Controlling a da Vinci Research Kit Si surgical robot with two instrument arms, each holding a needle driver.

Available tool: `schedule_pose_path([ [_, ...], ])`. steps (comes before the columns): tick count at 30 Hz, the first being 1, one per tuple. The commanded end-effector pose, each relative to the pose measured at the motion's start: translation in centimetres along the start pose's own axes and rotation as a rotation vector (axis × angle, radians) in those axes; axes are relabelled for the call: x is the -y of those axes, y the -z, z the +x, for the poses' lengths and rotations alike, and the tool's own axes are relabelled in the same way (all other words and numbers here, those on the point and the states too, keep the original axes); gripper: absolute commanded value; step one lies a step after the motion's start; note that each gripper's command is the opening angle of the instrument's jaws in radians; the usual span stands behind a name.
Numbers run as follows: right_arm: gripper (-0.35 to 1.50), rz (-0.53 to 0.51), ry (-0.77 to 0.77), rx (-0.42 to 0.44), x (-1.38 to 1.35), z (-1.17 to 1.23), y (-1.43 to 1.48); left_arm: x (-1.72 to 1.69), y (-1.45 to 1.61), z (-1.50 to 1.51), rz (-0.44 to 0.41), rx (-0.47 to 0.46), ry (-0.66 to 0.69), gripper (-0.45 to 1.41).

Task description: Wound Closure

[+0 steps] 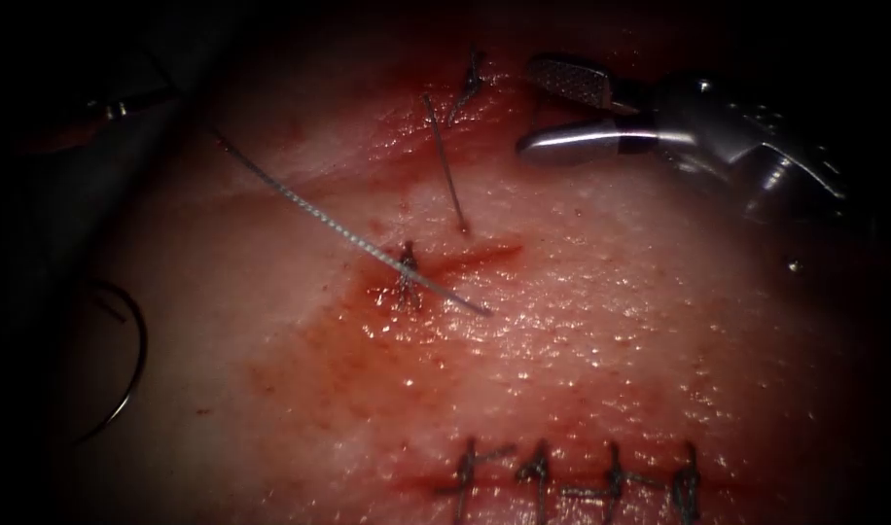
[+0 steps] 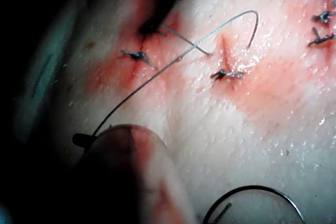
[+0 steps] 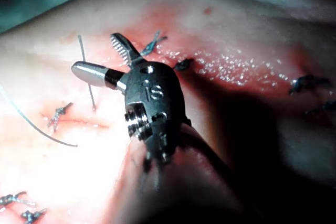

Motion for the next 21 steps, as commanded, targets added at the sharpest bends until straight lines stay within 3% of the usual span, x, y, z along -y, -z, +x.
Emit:
schedule_pose_path([
  [1,1.13,0.002,0.000,0.000,0.01,-0.05,-0.07,-0.03,-0.09,0.03,0.001,-0.004,0.002,0.57],
  [2,1.11,0.002,0.000,0.000,0.01,-0.05,-0.07,-0.03,-0.10,0.02,0.005,-0.006,0.006,0.39],
  [3,1.11,0.002,0.000,0.000,0.01,-0.05,-0.07,-0.03,-0.11,0.02,0.005,-0.006,0.006,0.09],
  [4,1.09,0.003,0.000,0.003,0.01,-0.05,-0.07,-0.04,-0.10,0.01,0.006,-0.007,0.011,-0.42],
  [7,1.06,0.006,0.043,0.009,0.01,-0.06,-0.06,-0.05,-0.06,0.00,-0.060,-0.062,0.061,-0.45],
  [9,0.71,0.020,0.103,0.062,0.04,-0.07,-0.04,-0.08,0.00,0.02,-0.116,-0.120,0.081,-0.45],
  [10,0.71,0.026,0.152,0.078,0.05,-0.07,-0.05,-0.10,0.04,0.03,-0.135,-0.129,0.083,-0.45],
  [12,1.13,0.037,0.246,0.086,0.11,-0.07,-0.11,-0.17,0.14,0.10,-0.148,-0.150,0.088,-0.45],
  [14,1.28,0.058,0.335,0.088,0.19,-0.07,-0.17,-0.24,0.25,0.18,-0.149,-0.172,0.093,-0.45],
  [21,1.33,0.124,0.473,0.184,0.34,-0.20,-0.27,-0.45,0.68,0.44,-0.131,-0.170,0.086,-0.45],
])
